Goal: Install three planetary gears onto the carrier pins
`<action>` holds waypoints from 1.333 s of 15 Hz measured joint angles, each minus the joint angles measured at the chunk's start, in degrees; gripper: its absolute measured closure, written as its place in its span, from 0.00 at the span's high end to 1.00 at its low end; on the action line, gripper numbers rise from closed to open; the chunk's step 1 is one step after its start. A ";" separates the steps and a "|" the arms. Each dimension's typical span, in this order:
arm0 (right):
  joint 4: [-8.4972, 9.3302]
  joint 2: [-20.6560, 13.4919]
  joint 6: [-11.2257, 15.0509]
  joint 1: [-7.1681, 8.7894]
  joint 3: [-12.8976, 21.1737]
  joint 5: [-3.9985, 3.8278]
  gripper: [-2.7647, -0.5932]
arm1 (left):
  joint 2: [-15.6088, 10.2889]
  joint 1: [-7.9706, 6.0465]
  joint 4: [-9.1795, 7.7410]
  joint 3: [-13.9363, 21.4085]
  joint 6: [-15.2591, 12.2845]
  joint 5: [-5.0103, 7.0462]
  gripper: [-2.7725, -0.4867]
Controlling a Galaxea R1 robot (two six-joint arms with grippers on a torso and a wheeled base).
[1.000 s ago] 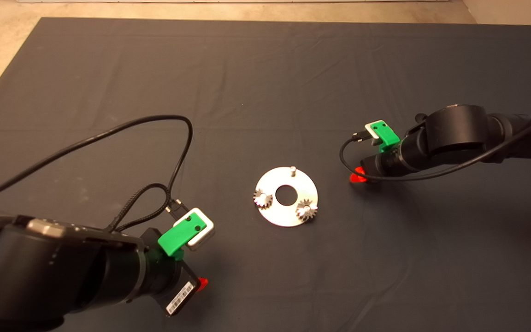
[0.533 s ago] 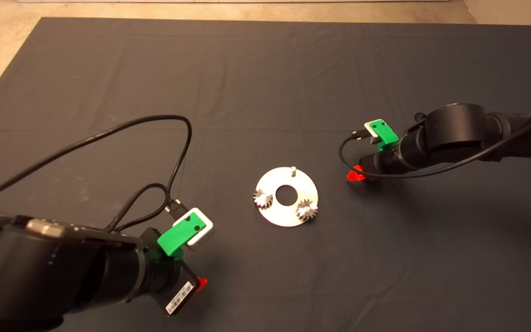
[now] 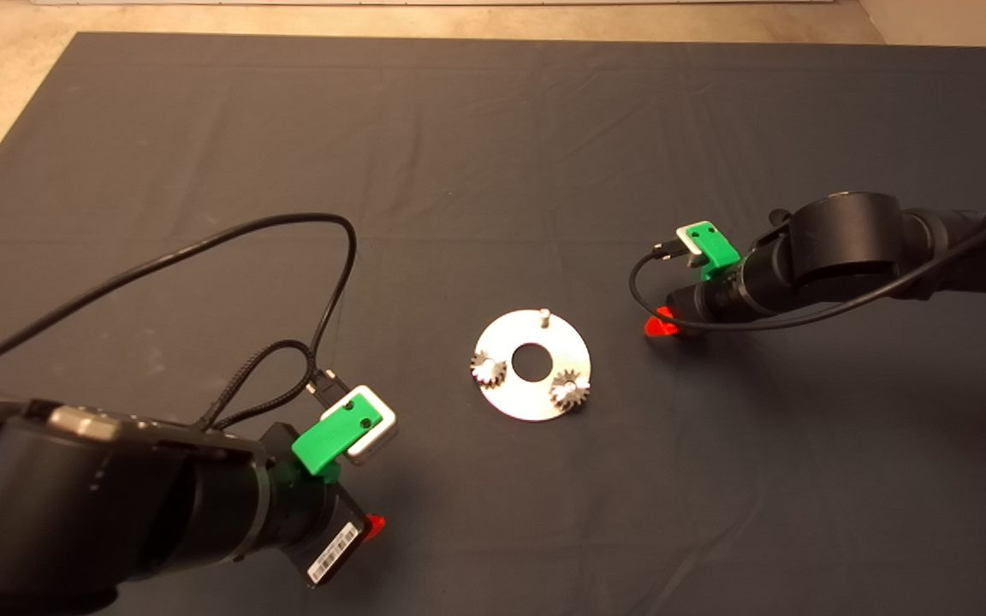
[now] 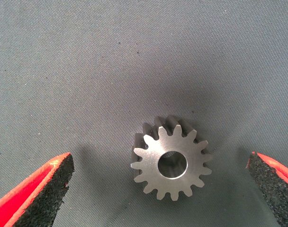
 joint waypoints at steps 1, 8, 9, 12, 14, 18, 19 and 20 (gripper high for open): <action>0.00 0.00 0.00 0.00 0.00 -0.02 0.99 | 0.00 0.00 0.00 0.00 0.00 0.00 0.49; 0.00 -0.16 0.02 -0.08 0.01 0.29 0.99 | -0.13 0.00 0.00 0.00 -0.02 0.00 0.49; 0.00 -0.38 0.02 -0.07 0.01 1.11 0.99 | -0.13 0.00 0.00 0.00 -0.02 0.00 0.49; 0.00 -0.82 0.18 -0.05 0.01 2.65 0.99 | -0.16 0.00 0.00 0.00 -0.05 0.00 0.49; 0.00 -0.82 0.18 -0.05 0.04 2.68 0.99 | -0.16 0.00 0.00 0.00 -0.05 0.00 0.49; 0.00 -1.84 0.16 -0.02 0.06 2.79 0.96 | -0.44 0.00 -0.01 0.00 -0.05 0.02 0.49; 0.00 -1.93 0.16 0.01 0.06 2.79 0.90 | -0.44 0.00 -0.01 0.00 -0.05 0.00 0.49; 0.00 -1.93 0.16 0.04 0.06 2.84 0.88 | -0.41 0.00 -0.01 0.00 -0.05 0.00 0.49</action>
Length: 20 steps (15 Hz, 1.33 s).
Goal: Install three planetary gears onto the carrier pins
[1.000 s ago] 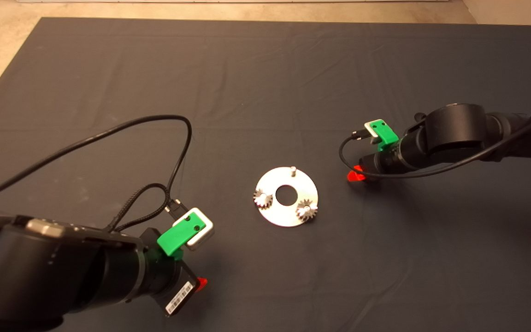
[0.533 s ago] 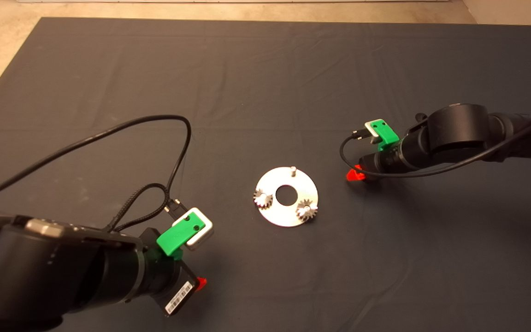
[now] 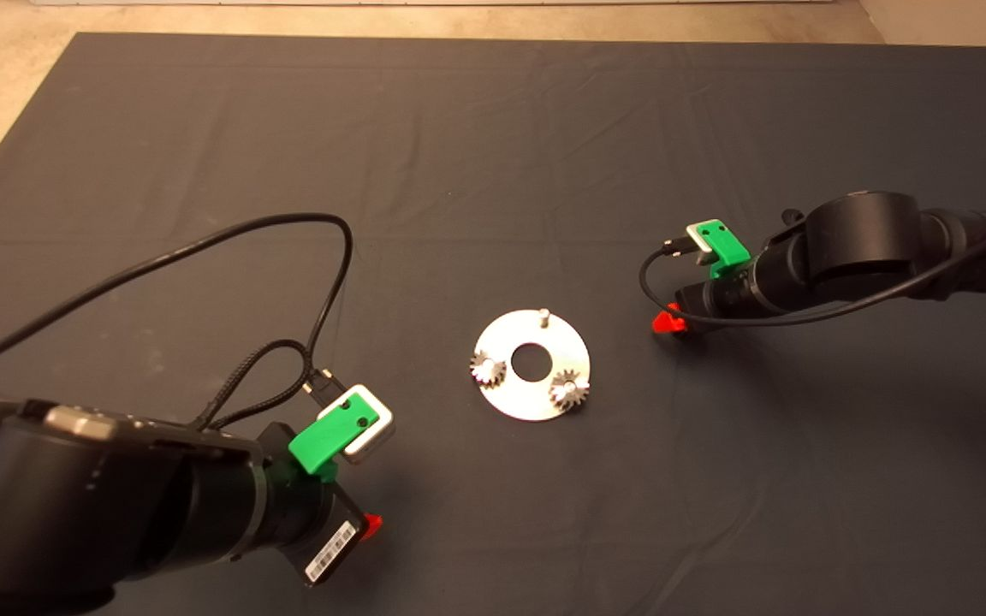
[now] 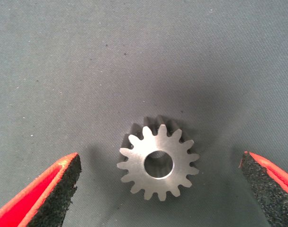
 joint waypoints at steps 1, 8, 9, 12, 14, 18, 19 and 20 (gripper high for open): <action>0.00 0.02 0.00 0.00 0.00 0.02 0.88 | -0.02 0.00 0.00 0.00 0.00 0.00 0.49; 0.00 0.02 0.02 0.00 0.00 0.05 0.69 | -0.02 0.00 0.00 0.00 0.00 0.00 0.49; 0.00 0.02 0.02 0.00 0.00 0.05 0.69 | -0.02 0.00 0.00 0.00 0.00 0.00 0.49; 0.00 0.02 0.02 0.00 0.01 0.05 0.69 | -0.02 0.00 0.00 0.00 0.00 0.02 0.49; 0.00 0.02 0.02 0.00 0.02 0.05 0.68 | -0.02 0.00 0.00 0.00 0.00 0.00 0.49; 0.00 0.02 0.04 0.00 0.41 0.06 0.62 | -0.02 0.00 0.00 0.00 0.00 0.00 0.49; 0.00 0.02 0.02 -0.01 0.44 0.06 0.62 | -0.02 0.00 0.00 0.00 0.00 0.00 0.49; 0.00 0.00 0.02 0.00 0.44 0.05 0.61 | -0.02 0.00 0.00 0.00 0.00 0.00 0.49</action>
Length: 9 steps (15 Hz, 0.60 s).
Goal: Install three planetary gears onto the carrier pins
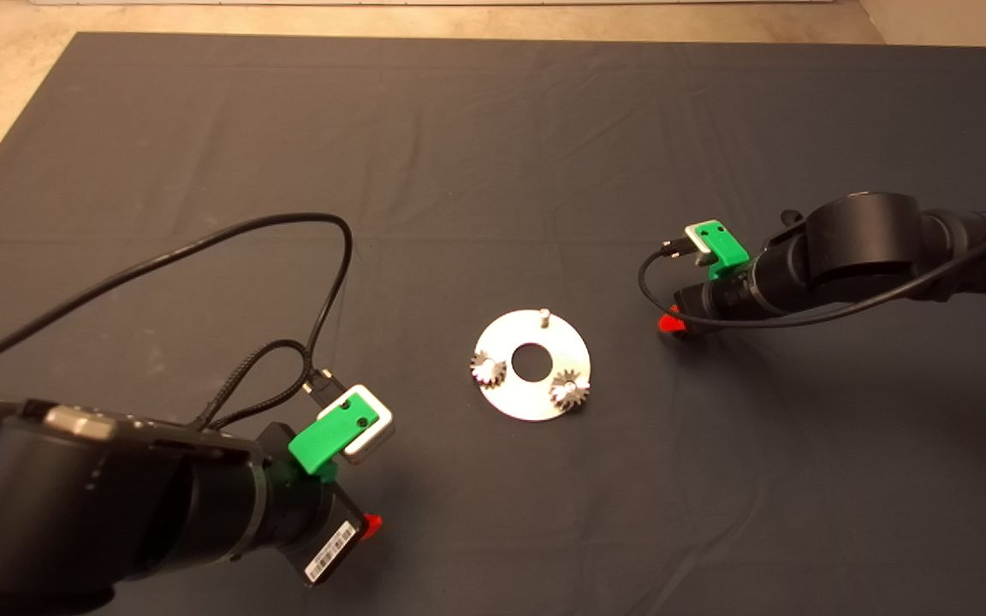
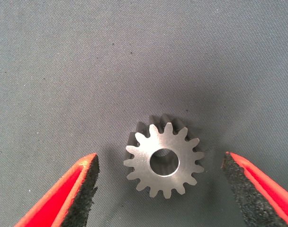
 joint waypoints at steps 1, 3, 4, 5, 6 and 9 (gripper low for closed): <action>0.00 0.00 0.00 -0.02 0.00 0.01 0.57 | -0.02 0.00 0.00 0.00 0.00 0.00 0.49; 0.00 0.00 0.00 0.00 0.13 0.01 0.57 | -0.02 0.00 0.00 0.00 0.00 0.00 0.49; 0.00 0.01 0.00 0.00 0.30 0.01 0.57 | -0.02 0.00 0.00 0.00 0.00 0.00 0.49; 0.00 0.02 0.00 0.00 0.33 0.01 0.57 | -0.02 0.00 0.00 0.00 0.00 0.00 0.49; 0.00 0.02 0.00 -0.02 0.33 0.01 0.56 | -0.02 0.00 0.00 0.00 0.00 0.00 0.49; 0.00 0.00 0.00 -0.02 0.33 0.01 0.50 | -0.02 0.00 0.00 0.00 0.00 0.00 0.49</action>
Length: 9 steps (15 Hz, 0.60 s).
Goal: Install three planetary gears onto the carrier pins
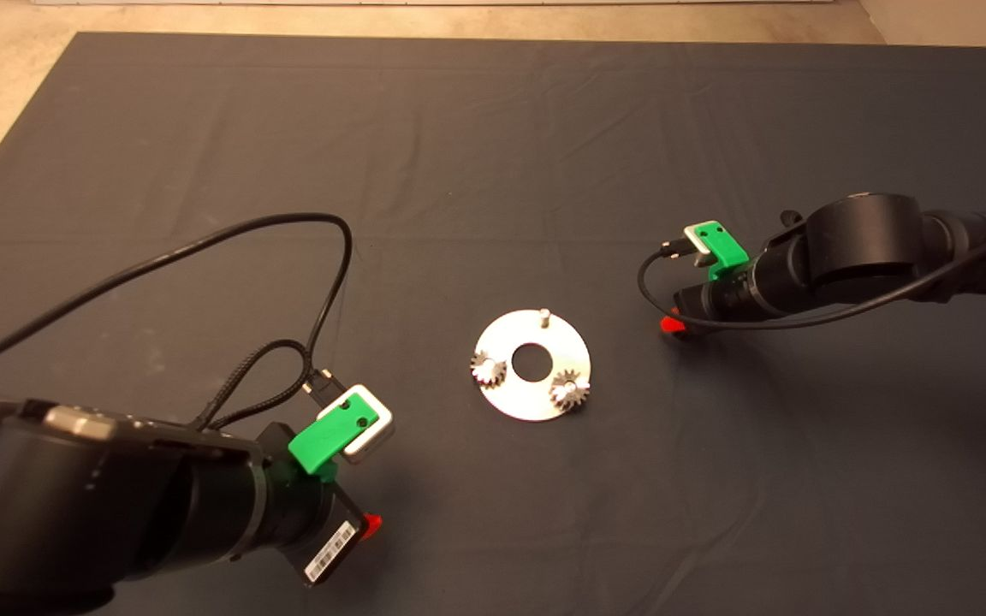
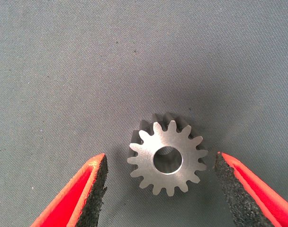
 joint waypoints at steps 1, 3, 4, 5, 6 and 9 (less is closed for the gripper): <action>0.00 0.01 0.00 0.01 0.00 0.00 0.50 | 0.00 0.00 0.00 0.00 0.00 0.00 0.49; 0.00 0.00 -0.02 0.00 0.00 -0.01 0.50 | 0.00 0.00 0.01 0.00 0.00 0.00 0.49; -0.02 0.00 -0.02 -0.02 0.00 -0.01 0.50 | 0.00 0.00 0.00 0.00 0.00 0.00 0.49; -0.02 -0.02 -0.02 -0.01 0.00 -0.01 0.50 | -0.02 0.00 0.00 0.00 0.00 0.00 0.49; 0.00 -0.08 -0.04 -0.01 0.00 -0.01 0.50 | 0.00 0.00 0.01 0.00 0.02 0.00 0.49; 0.00 -0.46 -0.09 -0.13 0.00 -0.04 0.50 | 0.00 0.00 0.00 0.00 0.05 0.00 0.49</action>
